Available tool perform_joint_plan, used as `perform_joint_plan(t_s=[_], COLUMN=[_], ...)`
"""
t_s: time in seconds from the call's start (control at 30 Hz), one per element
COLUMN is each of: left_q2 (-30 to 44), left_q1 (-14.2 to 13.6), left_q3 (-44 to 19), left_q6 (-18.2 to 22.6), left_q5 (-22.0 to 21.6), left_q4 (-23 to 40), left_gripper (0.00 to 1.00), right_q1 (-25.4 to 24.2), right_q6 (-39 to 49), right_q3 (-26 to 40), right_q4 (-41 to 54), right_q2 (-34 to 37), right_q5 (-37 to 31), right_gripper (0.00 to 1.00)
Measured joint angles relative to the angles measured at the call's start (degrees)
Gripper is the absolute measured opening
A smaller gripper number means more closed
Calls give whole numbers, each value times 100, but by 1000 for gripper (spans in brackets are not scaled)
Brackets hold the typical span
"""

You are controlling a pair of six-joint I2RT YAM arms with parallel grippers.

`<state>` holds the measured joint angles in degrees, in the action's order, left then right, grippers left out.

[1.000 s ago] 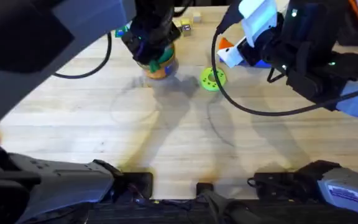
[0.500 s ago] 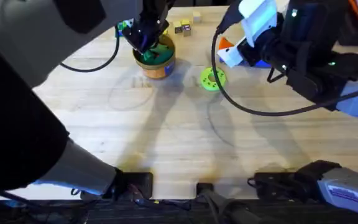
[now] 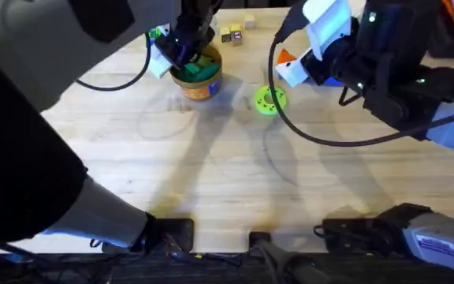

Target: Pick up the gripper from the table and insert it into the empty holder that is missing its gripper. Then pick up a screw, insert it into the mounting hole, and use the screwdriver to tighten it. Finally, clean up the table by picking up the vegetable and placing it into the bucket.

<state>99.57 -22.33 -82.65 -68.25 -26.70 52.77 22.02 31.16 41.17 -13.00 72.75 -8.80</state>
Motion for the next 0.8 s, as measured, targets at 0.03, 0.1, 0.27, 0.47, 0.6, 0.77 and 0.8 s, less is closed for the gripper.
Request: perform_joint_plan(t_s=[0.03,0.1,0.27,0.47,0.6,0.77,0.8], left_q2=[0,0,-197,-986,-1579,-2160,-2241], left_q1=[0,0,0,0,0,0,0], left_q3=[0,0,-23,-88,-134,-151,-151], left_q6=[48,199,935,2089,3131,4389,4568], left_q5=[0,0,13,13,144,850,1004], left_q4=[0,15,221,675,1002,1308,1363], left_gripper=[955,955,957,959,959,958,959], right_q1=[0,0,0,0,0,0,0], right_q6=[-106,-460,-1465,-2042,-2162,-2225,-2250], right_q3=[0,0,0,316,997,1914,2083], right_q4=[24,23,237,1910,3278,4864,5157], right_q2=[0,0,-133,-774,-1037,-1209,-1232], right_q5=[0,0,0,2,4,2,4], right_gripper=[991,991,991,991,991,991,991])
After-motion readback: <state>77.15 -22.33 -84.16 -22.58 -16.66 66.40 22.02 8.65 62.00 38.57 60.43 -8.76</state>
